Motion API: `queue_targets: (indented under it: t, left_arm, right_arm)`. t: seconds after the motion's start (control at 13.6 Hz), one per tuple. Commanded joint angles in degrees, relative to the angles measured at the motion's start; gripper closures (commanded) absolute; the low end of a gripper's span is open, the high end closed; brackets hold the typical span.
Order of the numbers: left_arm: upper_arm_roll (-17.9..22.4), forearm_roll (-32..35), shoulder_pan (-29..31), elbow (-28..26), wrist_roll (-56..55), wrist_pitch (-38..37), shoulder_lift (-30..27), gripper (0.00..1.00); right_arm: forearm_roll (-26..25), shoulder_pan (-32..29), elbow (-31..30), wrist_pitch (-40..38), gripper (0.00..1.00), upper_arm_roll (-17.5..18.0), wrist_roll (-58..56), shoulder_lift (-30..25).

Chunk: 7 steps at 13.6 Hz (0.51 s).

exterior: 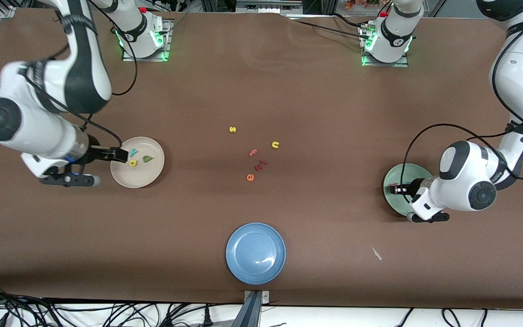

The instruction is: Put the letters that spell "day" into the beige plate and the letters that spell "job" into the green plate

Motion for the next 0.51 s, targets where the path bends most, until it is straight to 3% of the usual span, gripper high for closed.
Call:
queue_targets:
  t: [0.0,0.15,0.29,0.44]
  left_arm:
    - [-0.96,0.89,-0.01,1.81,-1.12,-5.88,-8.05,0.0]
    - [-0.96,0.97,-0.27,1.82,-1.03,-7.13,-14.38,0.0]
    - [-1.14,0.89,-0.36,2.16,-0.94,-7.22,-18.61,0.0]
    - [-2.8,0.89,-0.36,5.31,-1.03,-9.48,-20.29,0.0]
  right_arm:
    - [1.21,0.06,5.21,-2.32,0.0,-1.64,-1.12,-0.12]
    - [1.57,-3.69,5.84,-1.89,0.0,1.24,-1.2,-3.98]
    - [-0.27,-13.07,5.66,-2.14,0.0,10.44,-1.46,-7.67]
    - [-6.14,-22.04,2.52,-4.77,0.0,21.34,-1.38,-11.98]
